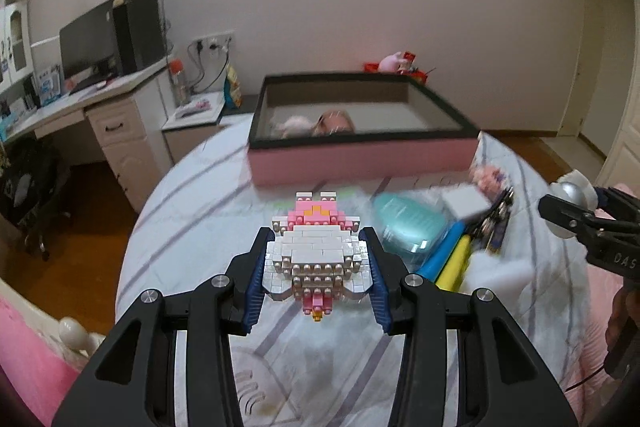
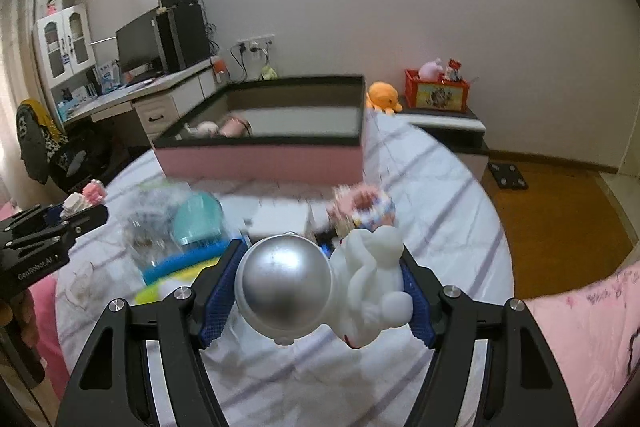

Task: Organize rigid objects
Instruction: 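Lower the block figure and silver ball into the pink box and release both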

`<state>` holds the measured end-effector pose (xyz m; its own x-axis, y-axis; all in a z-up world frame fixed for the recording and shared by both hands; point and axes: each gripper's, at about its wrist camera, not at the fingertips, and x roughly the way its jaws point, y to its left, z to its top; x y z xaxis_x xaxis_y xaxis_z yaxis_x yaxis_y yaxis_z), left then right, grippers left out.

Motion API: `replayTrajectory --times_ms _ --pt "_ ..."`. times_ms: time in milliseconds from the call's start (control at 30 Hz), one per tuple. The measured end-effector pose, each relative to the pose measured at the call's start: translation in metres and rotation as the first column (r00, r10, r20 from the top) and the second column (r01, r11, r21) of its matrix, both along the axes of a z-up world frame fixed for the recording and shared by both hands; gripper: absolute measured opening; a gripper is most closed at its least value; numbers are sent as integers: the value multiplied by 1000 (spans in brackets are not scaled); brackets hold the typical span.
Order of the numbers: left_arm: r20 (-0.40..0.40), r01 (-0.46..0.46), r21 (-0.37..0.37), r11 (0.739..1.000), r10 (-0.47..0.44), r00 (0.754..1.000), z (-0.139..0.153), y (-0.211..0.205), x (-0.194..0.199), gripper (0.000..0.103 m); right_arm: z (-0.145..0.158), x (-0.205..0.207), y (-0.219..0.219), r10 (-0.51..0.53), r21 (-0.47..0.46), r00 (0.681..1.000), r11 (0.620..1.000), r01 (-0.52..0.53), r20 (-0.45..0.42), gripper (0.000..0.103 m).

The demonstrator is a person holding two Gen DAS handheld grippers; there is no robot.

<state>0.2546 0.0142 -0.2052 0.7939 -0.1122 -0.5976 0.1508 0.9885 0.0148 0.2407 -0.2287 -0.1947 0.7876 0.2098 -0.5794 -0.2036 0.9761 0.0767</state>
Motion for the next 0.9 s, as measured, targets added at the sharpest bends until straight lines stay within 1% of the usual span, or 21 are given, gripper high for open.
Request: replayTrajectory --times_ms 133,200,267,367,433,533,633,700,900 --pt "37 35 -2 999 -35 999 21 -11 17 44 26 17 13 39 -9 998 999 -39 43 72" --pt "52 59 -5 998 -59 997 34 -17 34 44 38 29 19 53 -22 997 998 -51 59 72" --pt "52 77 -12 997 -76 996 42 -20 51 44 49 45 25 68 -26 995 997 -67 72 72" --pt "40 93 -6 996 -93 995 51 -29 92 44 60 75 35 94 -39 993 995 -91 70 72" --pt "26 99 1 995 -99 995 54 -35 114 44 64 103 41 108 -43 993 993 -106 46 72" --pt "-15 95 17 995 -94 995 51 -41 157 44 61 140 45 104 -61 995 993 -103 7 72" --pt "-53 75 33 997 -73 996 43 -40 194 44 51 182 48 106 -47 993 993 -109 -52 72" --pt "-84 59 45 997 -55 995 35 -40 217 44 44 202 50 108 -39 990 993 -112 -85 72" --pt "-160 41 84 996 -27 987 12 -44 263 44 18 247 59 107 -50 978 992 -117 -181 73"
